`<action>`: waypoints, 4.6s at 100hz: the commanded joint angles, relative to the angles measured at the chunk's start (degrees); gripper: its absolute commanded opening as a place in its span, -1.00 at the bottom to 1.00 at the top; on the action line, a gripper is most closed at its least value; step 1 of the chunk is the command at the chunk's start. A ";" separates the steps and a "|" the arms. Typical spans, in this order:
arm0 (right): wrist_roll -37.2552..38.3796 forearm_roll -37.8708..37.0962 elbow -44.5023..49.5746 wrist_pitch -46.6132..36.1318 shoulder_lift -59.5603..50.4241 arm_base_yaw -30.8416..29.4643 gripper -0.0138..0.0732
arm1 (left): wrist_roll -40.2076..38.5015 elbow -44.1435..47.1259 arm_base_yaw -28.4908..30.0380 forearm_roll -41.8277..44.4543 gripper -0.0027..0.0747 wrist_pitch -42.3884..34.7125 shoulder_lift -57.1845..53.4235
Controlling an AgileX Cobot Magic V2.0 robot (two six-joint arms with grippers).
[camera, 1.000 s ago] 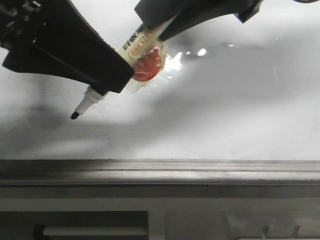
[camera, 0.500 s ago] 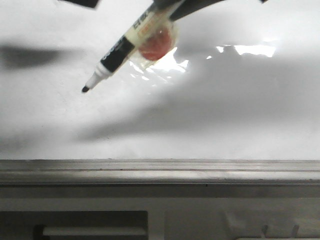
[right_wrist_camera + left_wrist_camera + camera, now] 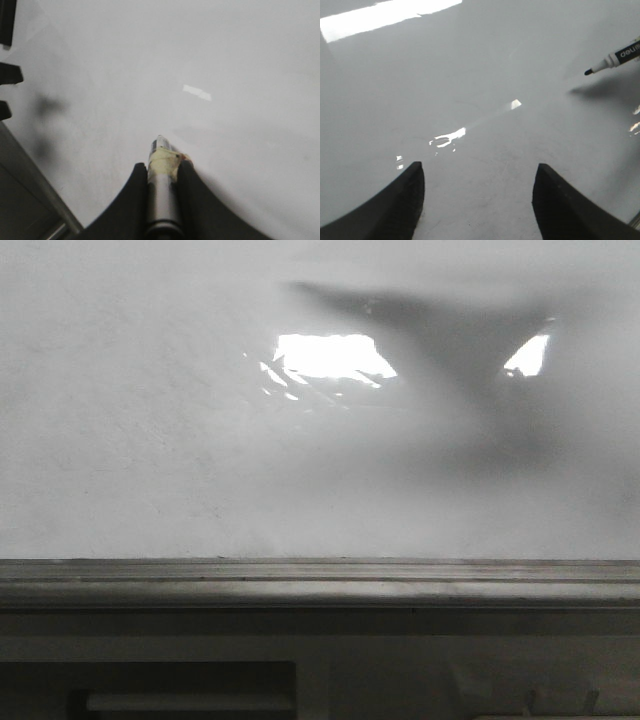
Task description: Write number 6 on whiteboard
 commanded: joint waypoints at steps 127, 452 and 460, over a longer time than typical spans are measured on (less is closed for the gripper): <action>7.38 -8.00 -8.12 9.73 7.24 4.93 -0.80 | -0.68 -1.46 -0.21 -4.07 0.15 -0.66 -0.18; 7.73 -9.18 -9.45 25.42 -0.58 -8.65 0.34 | -3.70 4.25 -36.11 -27.33 -0.95 -46.60 15.08; 7.76 -9.18 -9.45 25.88 -0.58 -8.65 0.34 | -3.70 4.25 -36.11 -27.33 -0.82 -46.60 15.08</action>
